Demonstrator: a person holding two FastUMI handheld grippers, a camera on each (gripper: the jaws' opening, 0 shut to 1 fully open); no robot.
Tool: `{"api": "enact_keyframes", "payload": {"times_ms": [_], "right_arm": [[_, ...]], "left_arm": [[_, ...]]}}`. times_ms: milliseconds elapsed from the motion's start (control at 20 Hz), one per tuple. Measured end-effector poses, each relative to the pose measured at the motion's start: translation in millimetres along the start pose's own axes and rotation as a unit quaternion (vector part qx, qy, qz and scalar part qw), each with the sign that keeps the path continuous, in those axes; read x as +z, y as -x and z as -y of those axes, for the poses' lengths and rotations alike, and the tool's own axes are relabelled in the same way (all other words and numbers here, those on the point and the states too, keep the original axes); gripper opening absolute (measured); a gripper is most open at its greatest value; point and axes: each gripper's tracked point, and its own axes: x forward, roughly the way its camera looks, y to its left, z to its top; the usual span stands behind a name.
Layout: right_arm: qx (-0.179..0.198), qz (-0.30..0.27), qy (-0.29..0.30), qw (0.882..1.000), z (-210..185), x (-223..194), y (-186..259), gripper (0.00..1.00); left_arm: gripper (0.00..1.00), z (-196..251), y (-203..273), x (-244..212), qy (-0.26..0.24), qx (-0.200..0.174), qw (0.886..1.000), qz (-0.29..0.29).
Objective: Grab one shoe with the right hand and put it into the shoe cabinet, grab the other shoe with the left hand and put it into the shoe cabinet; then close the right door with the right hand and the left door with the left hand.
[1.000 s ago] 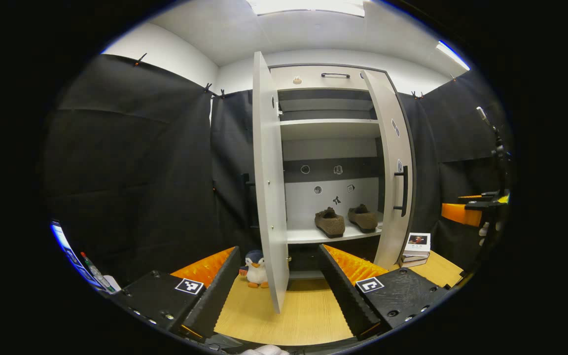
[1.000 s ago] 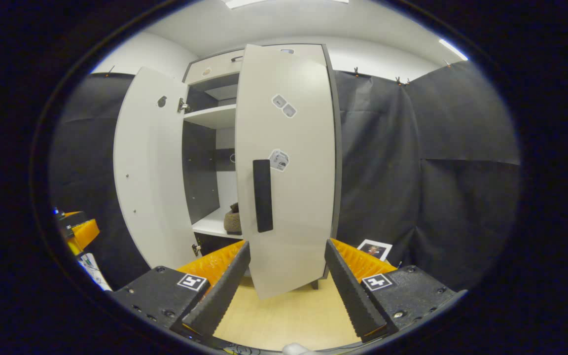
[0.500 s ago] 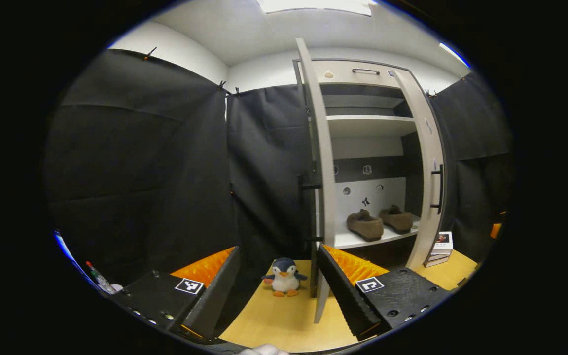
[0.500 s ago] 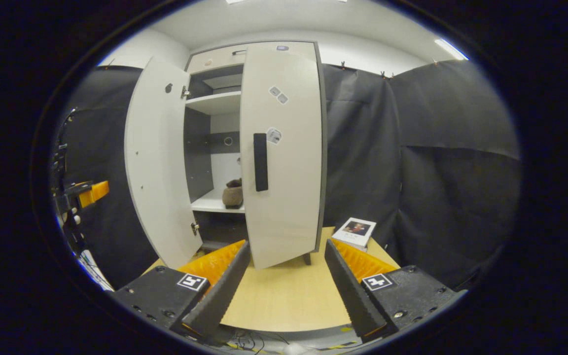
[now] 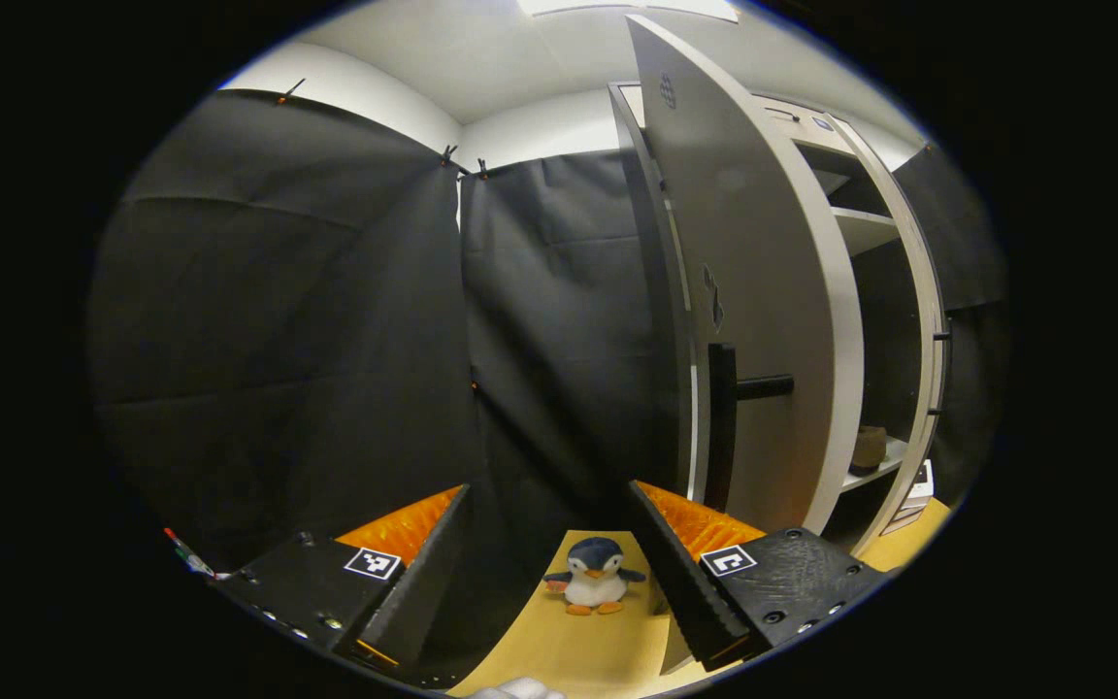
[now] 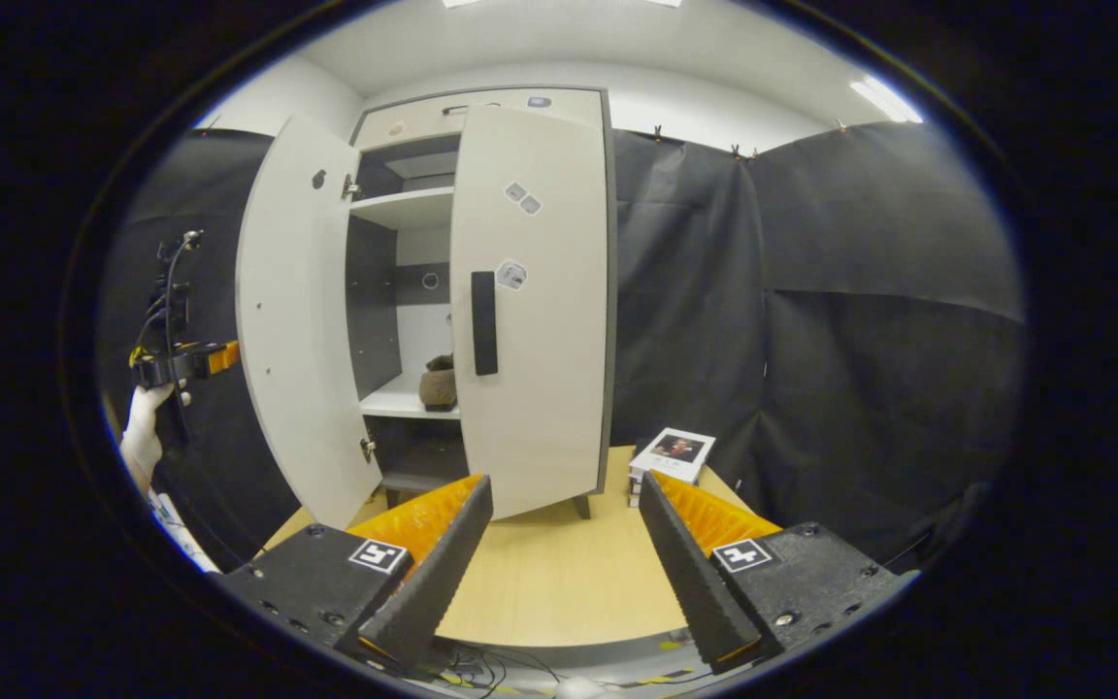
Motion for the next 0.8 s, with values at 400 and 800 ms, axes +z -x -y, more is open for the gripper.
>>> {"api": "enact_keyframes", "payload": {"times_ms": [400,800], "right_arm": [[0.038,-0.001,-0.002,0.999,3.7,7.3,-25.6,1.0],[0.07,-0.01,-0.001,0.997,16.1,8.8,-48.8,1.0]], "left_arm": [[0.8,19.6,6.1,7.4,-0.007,0.006,1.0,0.005],[0.8,113.8,15.1,14.0,-0.018,-0.05,0.999,0.002]]}}
